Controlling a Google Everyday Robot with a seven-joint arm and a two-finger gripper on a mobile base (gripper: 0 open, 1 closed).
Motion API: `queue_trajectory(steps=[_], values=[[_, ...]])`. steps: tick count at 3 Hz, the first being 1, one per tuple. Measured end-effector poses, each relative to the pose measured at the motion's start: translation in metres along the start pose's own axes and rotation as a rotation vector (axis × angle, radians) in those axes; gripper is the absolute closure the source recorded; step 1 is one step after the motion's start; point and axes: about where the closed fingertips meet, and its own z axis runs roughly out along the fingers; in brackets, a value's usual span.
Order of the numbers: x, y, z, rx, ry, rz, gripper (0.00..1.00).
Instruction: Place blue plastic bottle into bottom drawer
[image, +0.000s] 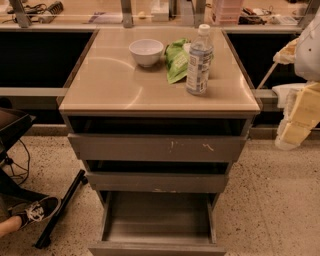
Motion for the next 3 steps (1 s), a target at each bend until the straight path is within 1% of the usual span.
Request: queue_trajectory(steps=[1,2,3], values=[[0.000,0.000,0.000,0.000,0.000,0.000,0.00],[-0.004,-0.010,0.000,0.004,-0.029,-0.005,0.00],[-0.019,-0.032,0.008,0.003,-0.087,-0.017,0.00]])
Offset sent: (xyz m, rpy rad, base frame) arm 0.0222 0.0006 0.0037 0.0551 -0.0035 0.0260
